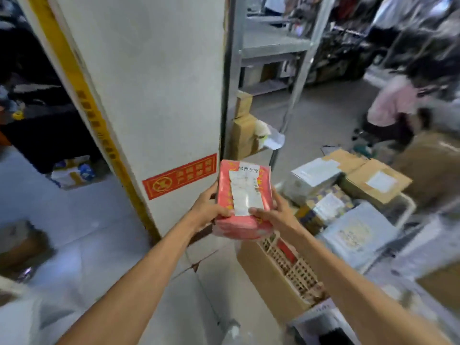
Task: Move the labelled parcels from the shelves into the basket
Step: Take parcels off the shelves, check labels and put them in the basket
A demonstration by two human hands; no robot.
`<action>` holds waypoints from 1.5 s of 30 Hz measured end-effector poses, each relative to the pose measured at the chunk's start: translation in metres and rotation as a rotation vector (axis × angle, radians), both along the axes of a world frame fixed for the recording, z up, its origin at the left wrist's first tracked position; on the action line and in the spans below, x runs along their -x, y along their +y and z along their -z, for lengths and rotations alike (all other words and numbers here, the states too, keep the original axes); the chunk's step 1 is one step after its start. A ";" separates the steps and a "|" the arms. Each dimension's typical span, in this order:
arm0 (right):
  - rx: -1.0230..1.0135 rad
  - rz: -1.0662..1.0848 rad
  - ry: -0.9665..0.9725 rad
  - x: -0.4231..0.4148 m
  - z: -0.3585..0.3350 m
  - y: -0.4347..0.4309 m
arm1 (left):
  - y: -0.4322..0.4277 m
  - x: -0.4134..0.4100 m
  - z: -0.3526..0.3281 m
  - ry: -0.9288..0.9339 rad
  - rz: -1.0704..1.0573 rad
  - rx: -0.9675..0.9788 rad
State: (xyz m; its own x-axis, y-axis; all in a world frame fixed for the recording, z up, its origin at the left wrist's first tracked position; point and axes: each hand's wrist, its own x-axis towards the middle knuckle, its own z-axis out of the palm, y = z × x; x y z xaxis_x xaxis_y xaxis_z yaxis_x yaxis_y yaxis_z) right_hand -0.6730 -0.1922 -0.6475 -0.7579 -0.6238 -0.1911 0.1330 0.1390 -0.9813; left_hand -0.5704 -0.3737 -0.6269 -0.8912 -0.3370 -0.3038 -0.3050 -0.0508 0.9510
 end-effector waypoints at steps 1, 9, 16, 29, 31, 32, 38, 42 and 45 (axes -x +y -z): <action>-0.005 0.066 0.018 0.014 -0.004 0.014 | 0.008 0.023 -0.002 -0.006 0.057 -0.003; -0.018 0.497 0.022 0.075 -0.009 0.105 | 0.074 0.163 -0.012 -0.006 0.492 0.032; -0.047 0.754 -0.039 0.128 0.000 0.140 | 0.113 0.267 -0.003 -0.087 0.705 0.006; -0.180 1.003 -0.159 0.252 0.027 0.145 | 0.130 0.438 0.016 -0.142 0.950 0.084; -0.216 1.018 -0.187 0.254 0.034 0.150 | 0.136 0.443 0.025 -0.157 0.976 0.087; -0.236 1.013 -0.199 0.253 0.037 0.153 | 0.139 0.444 0.031 -0.170 0.985 0.091; -0.316 0.976 -0.234 0.246 0.060 0.168 | 0.157 0.437 0.068 -0.275 0.967 0.132; -0.299 0.996 -0.243 0.247 0.069 0.173 | 0.165 0.438 0.076 -0.238 0.931 0.152; -0.282 0.978 -0.233 0.254 0.073 0.170 | 0.165 0.442 0.075 -0.216 0.914 0.189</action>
State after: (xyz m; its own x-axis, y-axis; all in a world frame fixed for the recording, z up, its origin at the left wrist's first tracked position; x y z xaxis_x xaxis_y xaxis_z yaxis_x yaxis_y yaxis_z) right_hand -0.9271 -0.0219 -0.7202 -0.8339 0.3326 -0.4404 0.4926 0.0887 -0.8657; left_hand -1.0123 -0.2091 -0.7020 -0.7651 0.4007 -0.5041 -0.3203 0.4423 0.8377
